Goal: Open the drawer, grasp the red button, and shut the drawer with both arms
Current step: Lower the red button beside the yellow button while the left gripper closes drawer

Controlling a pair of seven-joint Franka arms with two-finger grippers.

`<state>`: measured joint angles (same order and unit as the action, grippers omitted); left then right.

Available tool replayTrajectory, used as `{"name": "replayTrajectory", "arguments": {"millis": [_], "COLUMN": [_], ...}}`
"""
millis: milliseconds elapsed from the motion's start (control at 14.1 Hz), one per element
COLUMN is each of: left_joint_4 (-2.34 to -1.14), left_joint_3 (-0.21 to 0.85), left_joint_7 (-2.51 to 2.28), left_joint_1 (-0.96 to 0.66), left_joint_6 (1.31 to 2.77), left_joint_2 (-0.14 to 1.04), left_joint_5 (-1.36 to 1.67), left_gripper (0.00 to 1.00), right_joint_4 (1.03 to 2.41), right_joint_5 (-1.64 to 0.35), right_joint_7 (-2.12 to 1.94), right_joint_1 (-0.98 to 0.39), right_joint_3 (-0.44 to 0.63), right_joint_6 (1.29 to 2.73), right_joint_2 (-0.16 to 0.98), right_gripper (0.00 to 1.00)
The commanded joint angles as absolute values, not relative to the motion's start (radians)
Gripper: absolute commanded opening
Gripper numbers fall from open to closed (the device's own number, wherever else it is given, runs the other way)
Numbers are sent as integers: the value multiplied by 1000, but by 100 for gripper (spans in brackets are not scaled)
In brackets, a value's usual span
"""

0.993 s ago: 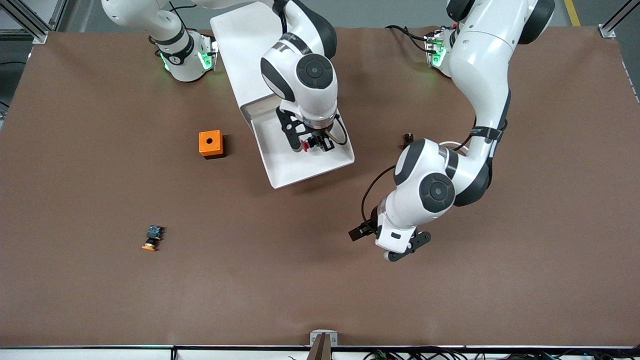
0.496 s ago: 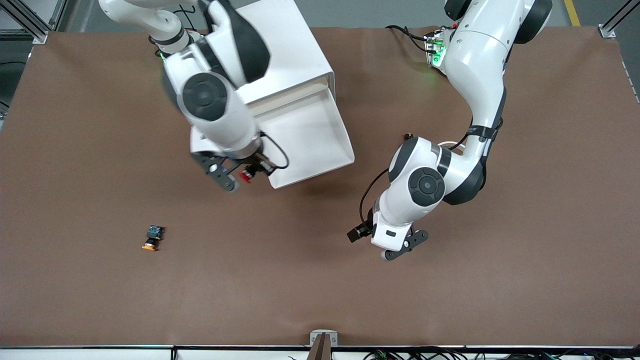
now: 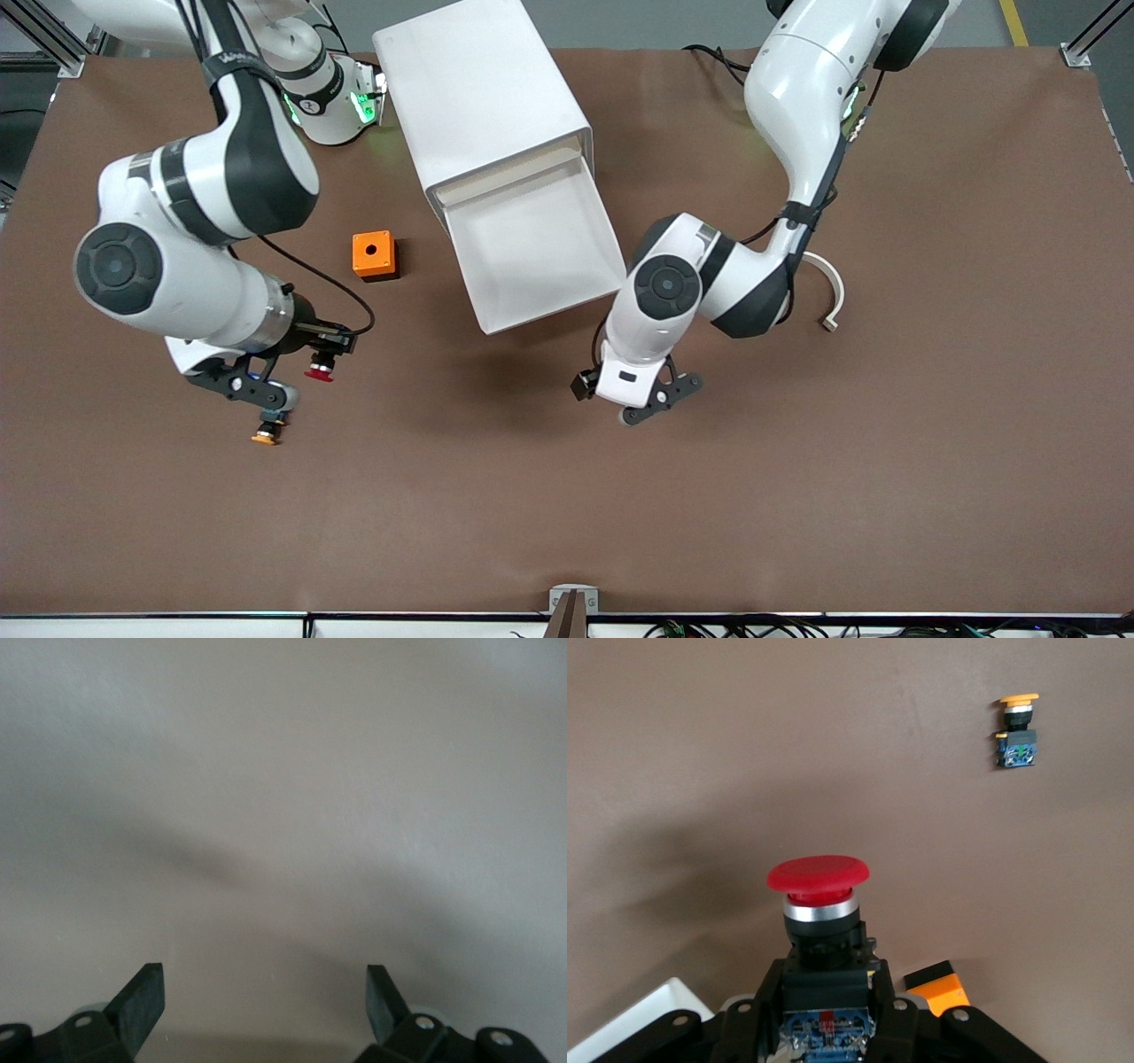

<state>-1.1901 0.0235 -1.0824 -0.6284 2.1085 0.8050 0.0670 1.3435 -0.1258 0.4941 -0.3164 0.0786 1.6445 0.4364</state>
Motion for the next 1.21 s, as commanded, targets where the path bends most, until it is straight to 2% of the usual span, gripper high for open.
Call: {"name": "replayTrajectory", "arguments": {"millis": [0,354,638,922,1134], "left_joint_4": [-1226,-1262,-1266,-1281,-1281], "left_joint_3": [11,12,17,26,70], "left_joint_7": [-1101,-1127,-1201,-1216,-1250], "left_joint_1": [-687,-770,-813,-856,-859], "left_joint_6": [2100,2076,2028,1959,1945], "left_joint_2": [781,779,776,753,753], "left_joint_5": [34,8,9,23,25], "left_gripper": [100,100,100,100,100], "right_joint_4": [1365,1425,1433,1535,1565], "right_joint_5": [-140,-140,-138,-138,-141], "right_joint_7": [428,303,261,242,242], "right_joint_1": [-282,-184,-130,-115,-126], "right_joint_3": [61,61,61,60,58], "right_joint_6": [1686,1891,1985,2152,2181], "right_joint_2": [443,586,670,698,709], "right_gripper": [1,1,2,2,2]}}
